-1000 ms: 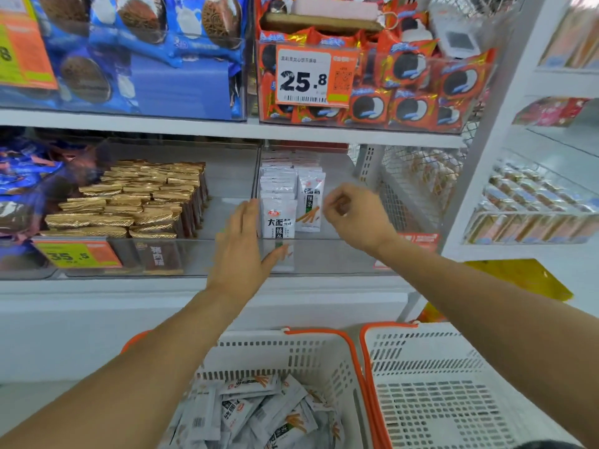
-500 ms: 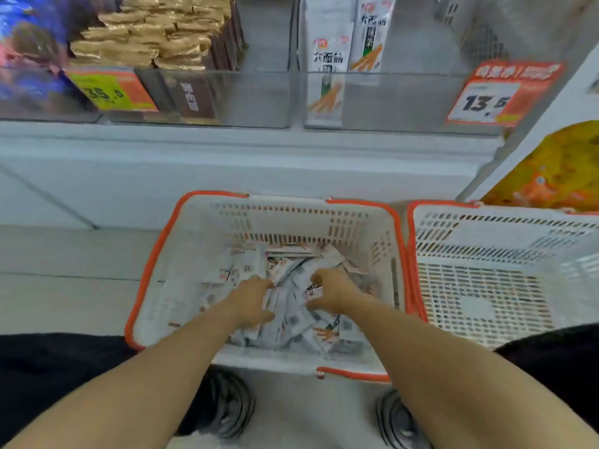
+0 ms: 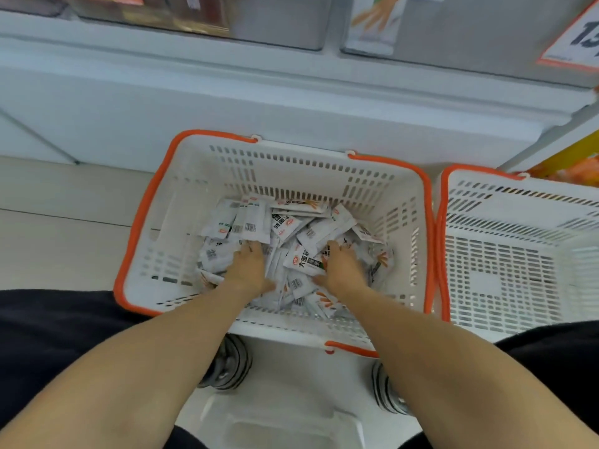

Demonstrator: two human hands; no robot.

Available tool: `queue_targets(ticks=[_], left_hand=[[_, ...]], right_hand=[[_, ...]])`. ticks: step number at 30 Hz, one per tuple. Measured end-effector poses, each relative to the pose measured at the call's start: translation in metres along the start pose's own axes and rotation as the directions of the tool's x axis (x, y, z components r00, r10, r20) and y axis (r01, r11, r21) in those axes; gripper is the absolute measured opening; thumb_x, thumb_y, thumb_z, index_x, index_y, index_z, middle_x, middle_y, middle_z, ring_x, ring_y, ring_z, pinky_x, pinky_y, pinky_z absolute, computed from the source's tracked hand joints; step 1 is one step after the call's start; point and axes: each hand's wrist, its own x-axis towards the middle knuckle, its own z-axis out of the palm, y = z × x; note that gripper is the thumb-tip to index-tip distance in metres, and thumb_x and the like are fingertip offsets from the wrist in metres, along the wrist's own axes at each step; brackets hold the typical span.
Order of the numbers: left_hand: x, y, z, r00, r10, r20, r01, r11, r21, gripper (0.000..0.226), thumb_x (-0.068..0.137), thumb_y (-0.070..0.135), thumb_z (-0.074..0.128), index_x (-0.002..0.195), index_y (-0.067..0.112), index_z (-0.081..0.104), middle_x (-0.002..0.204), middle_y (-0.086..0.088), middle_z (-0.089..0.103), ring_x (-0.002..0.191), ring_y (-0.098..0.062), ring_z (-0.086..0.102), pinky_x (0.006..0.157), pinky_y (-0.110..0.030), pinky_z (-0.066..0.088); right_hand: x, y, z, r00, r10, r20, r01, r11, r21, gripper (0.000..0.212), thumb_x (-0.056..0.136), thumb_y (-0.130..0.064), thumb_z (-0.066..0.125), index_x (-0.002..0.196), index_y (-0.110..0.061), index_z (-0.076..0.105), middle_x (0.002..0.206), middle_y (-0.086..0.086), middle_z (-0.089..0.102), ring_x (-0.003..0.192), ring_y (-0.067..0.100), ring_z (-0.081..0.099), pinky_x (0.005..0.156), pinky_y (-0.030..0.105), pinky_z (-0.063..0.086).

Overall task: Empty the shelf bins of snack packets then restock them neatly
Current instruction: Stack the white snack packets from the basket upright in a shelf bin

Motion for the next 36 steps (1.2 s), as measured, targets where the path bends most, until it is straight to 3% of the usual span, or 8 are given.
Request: queue_targets(ticks=[7, 13, 16, 19, 22, 26, 31, 36], left_hand=[[-0.006, -0.004, -0.025, 0.996, -0.081, 0.036, 0.089, 0.952, -0.294, 0.051, 0.076, 0.006, 0.08, 0.119, 0.007, 0.054, 0.115, -0.013, 0.062, 0.097, -0.026, 0.059, 0.08, -0.033, 0.05], [-0.022, -0.005, -0.053, 0.975, -0.167, 0.147, 0.223, 0.689, -0.69, 0.015, 0.083, -0.002, 0.059, 0.096, 0.002, 0.067, 0.092, -0.018, 0.065, 0.075, -0.025, 0.062, 0.065, -0.03, 0.046], [-0.036, -0.001, -0.067, 0.942, -0.155, 0.297, 0.334, 0.361, -0.871, 0.009, 0.092, -0.002, 0.052, 0.099, 0.004, 0.052, 0.096, -0.021, 0.065, 0.078, -0.03, 0.064, 0.06, -0.035, 0.054], [-0.05, 0.002, -0.076, 0.931, -0.056, 0.36, 0.361, 0.26, -0.895, 0.011, 0.102, 0.004, 0.047, 0.111, 0.004, 0.052, 0.097, -0.019, 0.07, 0.084, -0.03, 0.068, 0.063, -0.043, 0.06], [-0.058, 0.004, -0.078, 0.939, -0.004, 0.345, 0.333, 0.278, -0.901, 0.017, 0.102, 0.003, 0.05, 0.119, 0.003, 0.053, 0.108, -0.022, 0.071, 0.095, -0.034, 0.068, 0.081, -0.049, 0.058], [-0.063, 0.003, -0.083, 0.932, 0.111, 0.346, 0.285, 0.372, -0.884, 0.045, 0.085, -0.015, 0.064, 0.119, 0.014, 0.059, 0.113, -0.022, 0.072, 0.103, -0.038, 0.07, 0.082, -0.048, 0.061], [-0.063, 0.003, -0.097, 0.971, -0.018, 0.237, 0.145, 0.834, -0.532, 0.037, 0.08, -0.004, 0.076, 0.114, 0.001, 0.063, 0.103, -0.014, 0.073, 0.092, -0.03, 0.073, 0.086, -0.045, 0.06], [-0.071, 0.011, -0.113, 0.953, 0.024, 0.303, 0.163, 0.803, -0.574, 0.031, 0.091, 0.006, 0.069, 0.12, 0.008, 0.058, 0.102, -0.019, 0.074, 0.087, -0.03, 0.076, 0.07, -0.039, 0.063]], right_hand=[[-0.006, 0.001, -0.008, 0.99, 0.123, 0.066, -0.124, 0.992, 0.015, 0.066, 0.071, -0.046, 0.088, 0.109, -0.01, 0.05, 0.105, 0.005, 0.056, 0.089, 0.021, 0.057, 0.072, 0.032, 0.05], [-0.011, -0.005, -0.025, 0.931, 0.183, 0.316, -0.248, 0.952, 0.181, 0.054, 0.073, -0.051, 0.085, 0.087, -0.01, 0.054, 0.078, 0.002, 0.062, 0.06, 0.011, 0.056, 0.048, 0.024, 0.044], [-0.013, -0.005, -0.034, 0.893, 0.127, 0.431, -0.384, 0.713, 0.586, 0.047, 0.077, -0.04, 0.086, 0.097, -0.004, 0.064, 0.072, 0.008, 0.066, 0.048, 0.012, 0.056, 0.05, 0.025, 0.048], [-0.02, -0.005, -0.047, 0.911, 0.0, 0.412, -0.374, 0.419, 0.827, 0.035, 0.084, -0.026, 0.081, 0.102, 0.0, 0.065, 0.083, 0.013, 0.067, 0.061, 0.018, 0.06, 0.065, 0.032, 0.056], [-0.028, -0.004, -0.06, 0.909, -0.105, 0.402, -0.369, 0.244, 0.897, 0.037, 0.092, -0.017, 0.073, 0.12, 0.004, 0.062, 0.088, 0.011, 0.073, 0.073, 0.02, 0.068, 0.075, 0.036, 0.062], [-0.035, 0.003, -0.066, 0.905, -0.178, 0.387, -0.338, 0.254, 0.906, 0.035, 0.093, -0.018, 0.072, 0.124, -0.008, 0.061, 0.097, 0.009, 0.073, 0.085, 0.024, 0.068, 0.082, 0.042, 0.061], [-0.031, 0.014, -0.069, 0.943, -0.107, 0.315, -0.305, 0.101, 0.947, 0.034, 0.09, -0.025, 0.074, 0.119, -0.008, 0.069, 0.097, 0.009, 0.064, 0.074, 0.017, 0.055, 0.057, 0.028, 0.046], [-0.029, 0.011, -0.075, 0.955, -0.15, 0.255, -0.234, 0.146, 0.961, 0.028, 0.094, -0.015, 0.07, 0.121, -0.011, 0.065, 0.107, 0.012, 0.07, 0.089, 0.025, 0.065, 0.072, 0.034, 0.054]])
